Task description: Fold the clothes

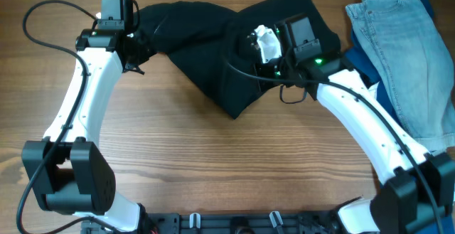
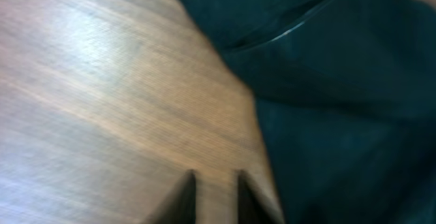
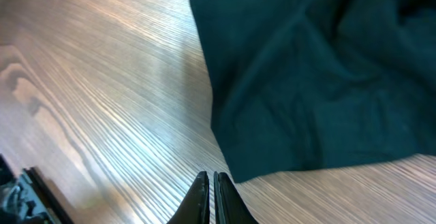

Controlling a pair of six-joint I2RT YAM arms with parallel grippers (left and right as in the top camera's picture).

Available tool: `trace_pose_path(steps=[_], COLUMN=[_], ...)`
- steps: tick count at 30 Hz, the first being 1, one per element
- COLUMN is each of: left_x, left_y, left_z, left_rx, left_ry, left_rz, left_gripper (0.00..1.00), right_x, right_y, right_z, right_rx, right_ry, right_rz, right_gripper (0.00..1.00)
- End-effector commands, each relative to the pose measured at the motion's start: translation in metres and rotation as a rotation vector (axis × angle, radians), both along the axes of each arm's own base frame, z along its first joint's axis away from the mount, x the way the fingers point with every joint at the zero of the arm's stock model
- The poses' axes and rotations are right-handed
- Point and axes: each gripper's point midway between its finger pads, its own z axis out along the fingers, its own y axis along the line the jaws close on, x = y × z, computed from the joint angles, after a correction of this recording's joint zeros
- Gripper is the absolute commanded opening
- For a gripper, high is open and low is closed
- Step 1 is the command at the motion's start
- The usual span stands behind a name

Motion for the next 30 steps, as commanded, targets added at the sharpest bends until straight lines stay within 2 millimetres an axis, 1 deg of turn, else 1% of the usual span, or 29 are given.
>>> trace_pose_path(steps=[1,3,4,5,6,7,8,9,10,11,12,13,14,15,19,21,23,24,26,28,29,30], left_x=[0.006,0.010,0.013,0.017,0.019,0.022,0.024,0.026,0.028,0.029,0.029,0.029,0.029,0.029,0.028,0.028,0.028,0.028,0.028,0.028,0.028,0.028], left_y=[-0.005,-0.006,-0.006,-0.006,-0.006,-0.006,-0.006,-0.006,-0.007,-0.006,-0.007,-0.008,-0.008,-0.009,-0.009,-0.009,-0.009,-0.009,-0.009,-0.009,-0.009,-0.009], left_z=[-0.005,-0.010,-0.012,-0.017,-0.021,-0.023,-0.023,-0.021,-0.020,-0.020,-0.020,-0.020,-0.020,-0.020,-0.020,-0.020,-0.020,-0.020,-0.020,-0.020,-0.020,-0.021], left_rx=[-0.023,-0.023,-0.023,-0.024,-0.023,-0.022,-0.023,-0.023,-0.024,-0.024,-0.024,-0.027,-0.027,-0.030,-0.030,-0.028,-0.028,-0.028,-0.027,-0.010,-0.005,-0.004], left_ry=[-0.010,-0.013,-0.014,-0.016,-0.013,-0.019,-0.027,-0.038,-0.046,-0.049,-0.049,-0.049,-0.049,-0.048,-0.044,-0.045,-0.045,-0.045,-0.045,-0.044,-0.044,-0.043], left_rz=[-0.014,-0.014,-0.014,-0.014,-0.015,-0.017,-0.017,-0.018,-0.018,-0.017,-0.018,-0.021,-0.021,-0.023,-0.024,-0.027,-0.028,-0.028,-0.028,-0.060,-0.071,-0.072], left_gripper=[0.53,0.48,0.60,0.63,0.59,0.51,0.45,0.49,0.51,0.51,0.52,0.52,0.51,0.51,0.50,0.50,0.52,0.55,0.56,0.56,0.56,0.56], right_x=[-0.003,-0.010,-0.013,-0.015,-0.016,-0.017,-0.018,-0.020,-0.022,-0.023,-0.026,-0.029,-0.033,-0.034,-0.041,-0.042,-0.039,-0.038,-0.036,-0.037,-0.037,-0.037], right_y=[-0.010,-0.012,-0.011,-0.010,-0.011,-0.011,-0.012,-0.010,-0.007,-0.004,0.002,0.009,0.018,0.024,0.040,0.043,0.046,0.049,0.051,0.048,0.046,0.042], right_z=[0.010,0.004,0.004,0.004,0.003,0.002,0.001,-0.001,-0.003,-0.008,-0.014,-0.025,-0.035,-0.042,-0.082,-0.094,-0.096,-0.094,-0.092,-0.093,-0.093,-0.094], right_rx=[-0.036,-0.054,-0.053,-0.053,-0.055,-0.057,-0.060,-0.051,-0.041,-0.030,-0.006,0.023,0.064,0.092,0.174,0.186,0.200,0.213,0.230,0.228,0.225,0.225], right_ry=[-0.036,-0.007,-0.006,-0.003,0.002,0.008,0.016,0.030,0.047,0.071,0.106,0.160,0.217,0.256,0.453,0.511,0.518,0.516,0.521,0.541,0.552,0.564], right_rz=[-0.021,-0.004,0.022,0.033,0.034,0.033,0.034,0.043,0.052,0.062,0.085,0.108,0.133,0.148,0.146,0.127,0.117,0.116,0.109,0.092,0.082,0.067], right_gripper=[0.04,0.04,0.04,0.04,0.04,0.14,0.49,0.99,0.99,1.00,0.90,0.82,0.84,0.88,0.80,0.81,0.85,0.88,0.91,0.91,0.87,0.86])
